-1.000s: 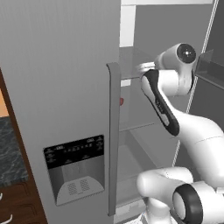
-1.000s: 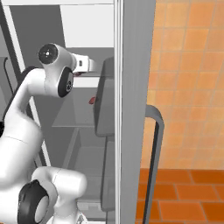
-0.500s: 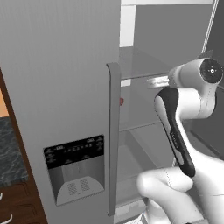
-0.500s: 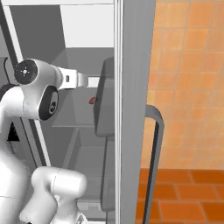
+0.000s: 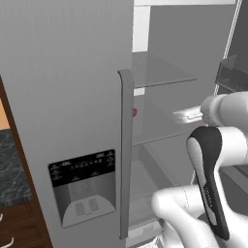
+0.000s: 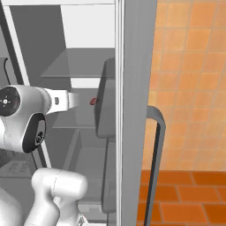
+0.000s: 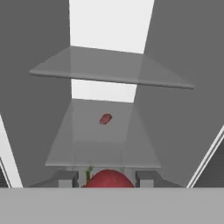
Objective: Take the strawberry from the fridge and place it on top of the pancake, located on the dining counter.
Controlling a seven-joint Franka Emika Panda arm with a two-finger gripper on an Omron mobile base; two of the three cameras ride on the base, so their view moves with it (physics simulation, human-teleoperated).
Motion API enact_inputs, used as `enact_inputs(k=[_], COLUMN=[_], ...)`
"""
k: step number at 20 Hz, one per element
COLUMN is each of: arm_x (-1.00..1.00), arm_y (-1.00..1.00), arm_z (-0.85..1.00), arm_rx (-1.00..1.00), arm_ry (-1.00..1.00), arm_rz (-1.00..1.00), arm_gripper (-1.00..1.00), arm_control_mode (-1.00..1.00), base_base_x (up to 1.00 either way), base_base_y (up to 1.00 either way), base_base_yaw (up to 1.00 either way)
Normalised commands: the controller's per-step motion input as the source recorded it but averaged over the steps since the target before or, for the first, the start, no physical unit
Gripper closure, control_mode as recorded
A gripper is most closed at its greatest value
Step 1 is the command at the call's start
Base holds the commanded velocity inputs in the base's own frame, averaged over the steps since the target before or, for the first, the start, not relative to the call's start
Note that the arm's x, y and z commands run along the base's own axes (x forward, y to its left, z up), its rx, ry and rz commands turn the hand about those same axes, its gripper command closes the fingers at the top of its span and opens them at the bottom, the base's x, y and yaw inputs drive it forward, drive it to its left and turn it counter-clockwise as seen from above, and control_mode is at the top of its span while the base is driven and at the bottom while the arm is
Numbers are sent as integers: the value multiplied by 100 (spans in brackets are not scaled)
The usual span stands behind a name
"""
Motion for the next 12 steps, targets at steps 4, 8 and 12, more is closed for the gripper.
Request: enact_inputs(k=[4,8,12], arm_x=[0,0,0], arm_y=[0,0,0], arm_z=[0,0,0], arm_rx=[0,0,0], arm_ry=[0,0,0], arm_rz=[0,0,0], arm_gripper=[100,100,100], arm_control_mode=[100,100,100], base_base_x=[-73,-65,-69], base_base_y=[36,67,70], base_base_yaw=[31,56,60])
